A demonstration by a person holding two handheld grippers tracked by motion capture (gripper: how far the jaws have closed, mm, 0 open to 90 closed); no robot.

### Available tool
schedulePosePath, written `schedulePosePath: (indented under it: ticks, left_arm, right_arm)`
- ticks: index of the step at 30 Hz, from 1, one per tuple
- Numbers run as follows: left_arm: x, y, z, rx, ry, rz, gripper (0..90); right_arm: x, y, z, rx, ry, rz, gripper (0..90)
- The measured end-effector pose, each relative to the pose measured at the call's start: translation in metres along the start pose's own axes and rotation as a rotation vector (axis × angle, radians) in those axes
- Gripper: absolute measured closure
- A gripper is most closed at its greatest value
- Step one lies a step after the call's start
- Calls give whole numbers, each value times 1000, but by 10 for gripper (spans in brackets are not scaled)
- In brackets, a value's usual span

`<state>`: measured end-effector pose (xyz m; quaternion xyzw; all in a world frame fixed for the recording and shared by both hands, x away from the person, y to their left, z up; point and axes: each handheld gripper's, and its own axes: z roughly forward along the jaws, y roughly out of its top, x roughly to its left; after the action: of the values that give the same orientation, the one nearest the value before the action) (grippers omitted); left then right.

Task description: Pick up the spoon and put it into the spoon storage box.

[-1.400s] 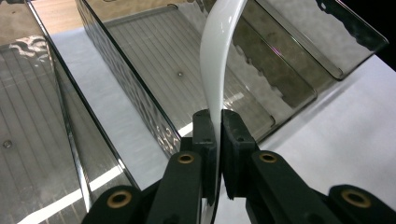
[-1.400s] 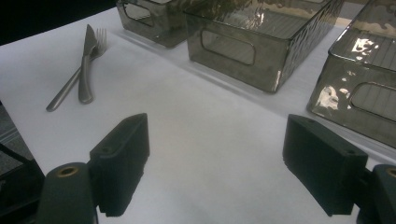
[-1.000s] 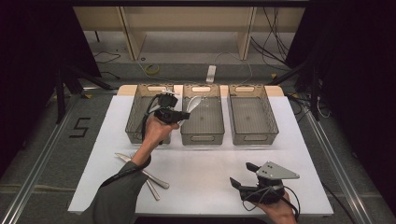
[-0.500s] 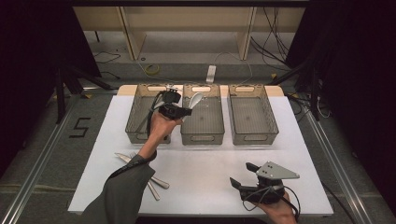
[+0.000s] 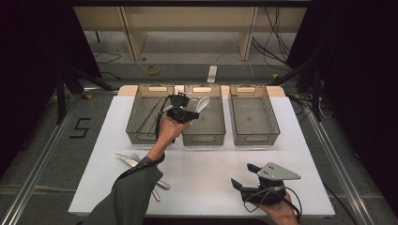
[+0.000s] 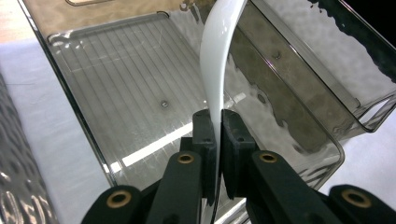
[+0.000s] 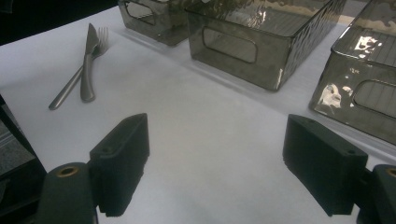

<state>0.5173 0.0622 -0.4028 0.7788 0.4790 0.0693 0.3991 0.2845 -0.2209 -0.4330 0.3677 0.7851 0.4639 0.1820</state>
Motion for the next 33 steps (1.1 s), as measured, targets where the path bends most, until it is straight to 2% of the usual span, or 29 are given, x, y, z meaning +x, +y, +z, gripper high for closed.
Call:
schedulePosePath:
  ticks: [8, 10, 24, 33]
  left_arm:
    - [3, -5, 7, 16, 8, -13, 848]
    - [4, -7, 10, 13, 4, -29, 848]
    - [-2, -7, 17, 38, 6, -4, 847]
    - [-1, -12, 24, 64, 4, -9, 844]
  right_arm:
    - [1, 0, 0, 2, -1, 0, 237]
    - [0, 0, 0, 2, -1, -2, 237]
    - [1, 0, 0, 5, 0, -1, 238]
    - [0, 0, 0, 2, 1, -1, 238]
